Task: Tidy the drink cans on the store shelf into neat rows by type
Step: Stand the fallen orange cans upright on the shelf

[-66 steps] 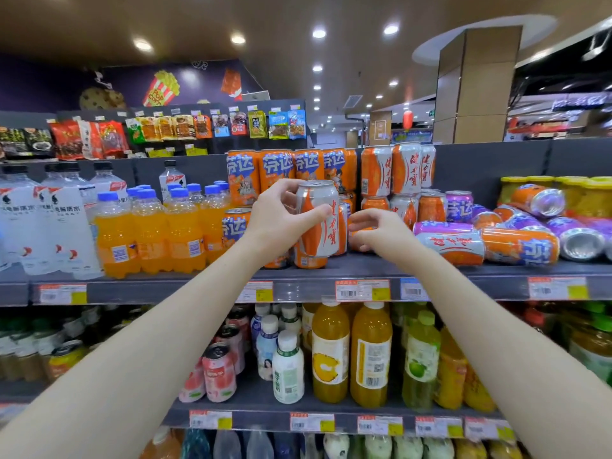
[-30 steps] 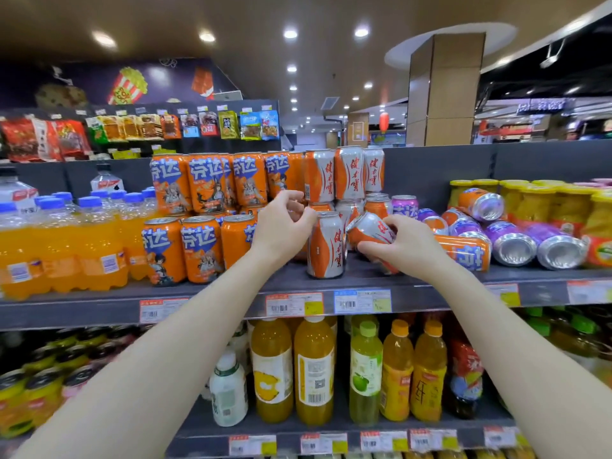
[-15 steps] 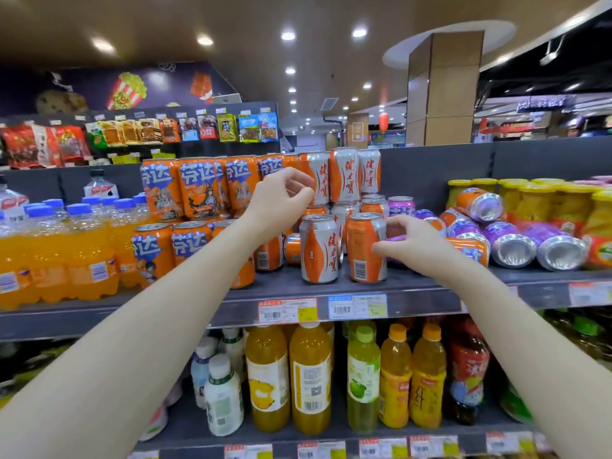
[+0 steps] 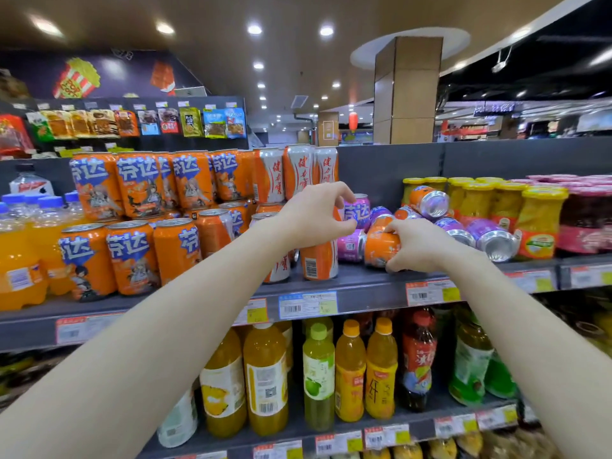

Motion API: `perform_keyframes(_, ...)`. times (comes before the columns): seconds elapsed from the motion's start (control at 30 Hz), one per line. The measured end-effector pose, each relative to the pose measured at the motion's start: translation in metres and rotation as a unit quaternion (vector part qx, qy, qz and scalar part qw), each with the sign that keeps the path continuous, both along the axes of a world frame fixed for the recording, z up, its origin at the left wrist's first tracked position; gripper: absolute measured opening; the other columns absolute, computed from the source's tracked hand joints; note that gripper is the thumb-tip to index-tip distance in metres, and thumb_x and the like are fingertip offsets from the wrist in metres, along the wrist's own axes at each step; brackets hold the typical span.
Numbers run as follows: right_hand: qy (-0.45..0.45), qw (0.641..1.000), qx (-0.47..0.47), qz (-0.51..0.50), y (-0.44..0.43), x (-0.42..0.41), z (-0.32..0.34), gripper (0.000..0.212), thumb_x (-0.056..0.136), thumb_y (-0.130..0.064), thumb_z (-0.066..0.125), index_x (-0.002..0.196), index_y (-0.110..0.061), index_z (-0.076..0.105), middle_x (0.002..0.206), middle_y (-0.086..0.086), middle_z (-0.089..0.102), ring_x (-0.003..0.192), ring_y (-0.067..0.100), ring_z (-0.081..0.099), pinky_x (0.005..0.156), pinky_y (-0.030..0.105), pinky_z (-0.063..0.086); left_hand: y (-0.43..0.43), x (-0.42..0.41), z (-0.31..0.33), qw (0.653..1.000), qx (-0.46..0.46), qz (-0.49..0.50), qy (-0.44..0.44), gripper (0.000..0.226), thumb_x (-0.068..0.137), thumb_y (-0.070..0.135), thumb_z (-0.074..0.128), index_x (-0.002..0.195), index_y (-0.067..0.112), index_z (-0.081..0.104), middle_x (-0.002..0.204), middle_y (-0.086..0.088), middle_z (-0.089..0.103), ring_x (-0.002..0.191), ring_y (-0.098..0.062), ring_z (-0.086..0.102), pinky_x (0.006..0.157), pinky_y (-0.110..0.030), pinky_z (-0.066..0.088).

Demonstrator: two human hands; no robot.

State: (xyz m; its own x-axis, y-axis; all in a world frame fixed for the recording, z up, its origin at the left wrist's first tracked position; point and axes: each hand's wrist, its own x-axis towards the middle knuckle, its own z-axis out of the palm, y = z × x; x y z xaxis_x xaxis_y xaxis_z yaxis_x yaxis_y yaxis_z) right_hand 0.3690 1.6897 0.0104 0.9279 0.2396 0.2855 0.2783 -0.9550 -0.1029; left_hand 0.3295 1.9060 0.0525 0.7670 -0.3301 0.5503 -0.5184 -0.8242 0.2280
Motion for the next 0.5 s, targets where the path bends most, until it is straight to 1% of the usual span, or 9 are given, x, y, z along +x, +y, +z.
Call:
perform_keyframes(0.1,-0.006,0.998,0.058,0.018,-0.009,0.002,-0.004,0.080,0.059,-0.048,0.084,0.131,-0.029,0.055,0.115,-0.002,0.062,0.098,0.019,0.057,0.083,0.039,0.056,-0.009,0.004,-0.001,0.999,0.040,0.008,-0.013,0.046,0.086,0.038,0.069,0.129,0.025,0.059,0.113,0.006,0.065,0.099,-0.012,0.064,0.086,-0.039,0.059)
perform_keyframes(0.17,-0.006,0.992,0.117,0.038,-0.015,0.003,-0.008,0.081,0.062,-0.046,0.087,0.134,-0.030,0.054,0.115,-0.003,0.059,0.098,0.018,0.057,0.079,0.034,0.054,-0.013,0.008,-0.001,0.998,0.057,0.017,-0.019,0.048,0.086,0.040,0.069,0.130,0.025,0.059,0.116,0.005,0.065,0.102,-0.013,0.063,0.088,-0.040,0.058)
perform_keyframes(0.2,-0.003,0.988,0.147,0.051,-0.019,0.003,-0.010,0.080,0.064,-0.044,0.088,0.135,-0.030,0.053,0.115,-0.003,0.058,0.099,0.018,0.057,0.074,0.029,0.053,-0.015,0.009,-0.002,0.997,0.073,0.023,-0.022,0.049,0.085,0.040,0.070,0.131,0.026,0.059,0.117,0.004,0.066,0.103,-0.014,0.063,0.089,-0.041,0.057)
perform_keyframes(0.23,-0.003,0.982,0.175,0.063,-0.022,0.003,-0.011,0.079,0.066,-0.043,0.088,0.135,-0.030,0.052,0.115,-0.004,0.056,0.100,0.018,0.056,0.070,0.026,0.050,-0.017,0.011,-0.002,0.994,0.097,0.030,-0.030,0.050,0.085,0.041,0.070,0.131,0.026,0.058,0.119,0.004,0.066,0.105,-0.015,0.063,0.091,-0.042,0.056)
perform_keyframes(0.27,-0.007,0.976,0.204,0.073,-0.025,0.004,-0.013,0.078,0.066,-0.042,0.089,0.134,-0.030,0.052,0.115,-0.005,0.055,0.101,0.017,0.056,0.069,0.024,0.048,-0.019,0.013,-0.003,0.990,0.126,0.038,-0.042,0.051,0.085,0.042,0.071,0.131,0.026,0.058,0.120,0.004,0.066,0.107,-0.016,0.062,0.093,-0.043,0.054)
perform_keyframes(0.33,-0.020,0.960,0.264,0.094,-0.030,0.007,-0.017,0.076,0.065,-0.043,0.089,0.132,-0.031,0.055,0.113,-0.007,0.059,0.103,0.016,0.059,0.076,0.027,0.050,-0.023,0.016,-0.005,0.982,0.171,0.048,-0.068,0.053,0.083,0.045,0.071,0.131,0.026,0.058,0.121,0.005,0.066,0.112,-0.017,0.061,0.098,-0.043,0.048)
perform_keyframes(0.4,-0.017,0.946,0.304,0.116,-0.032,0.008,-0.020,0.074,0.065,-0.044,0.089,0.130,-0.033,0.056,0.112,-0.009,0.062,0.103,0.013,0.061,0.080,0.029,0.053,-0.028,0.019,-0.007,0.978,0.185,0.049,-0.082,0.054,0.082,0.045,0.072,0.131,0.028,0.057,0.121,0.007,0.066,0.112,-0.016,0.061,0.100,-0.041,0.044)
perform_keyframes(0.5,-0.012,0.942,0.307,0.139,-0.033,0.010,-0.024,0.074,0.064,-0.048,0.088,0.128,-0.037,0.054,0.116,-0.008,0.062,0.104,0.012,0.061,0.085,0.035,0.057,-0.035,0.019,-0.009,0.978,0.187,0.041,-0.080,0.059,0.080,0.048,0.074,0.133,0.030,0.055,0.119,0.007,0.068,0.110,-0.017,0.062,0.097,-0.039,0.045)
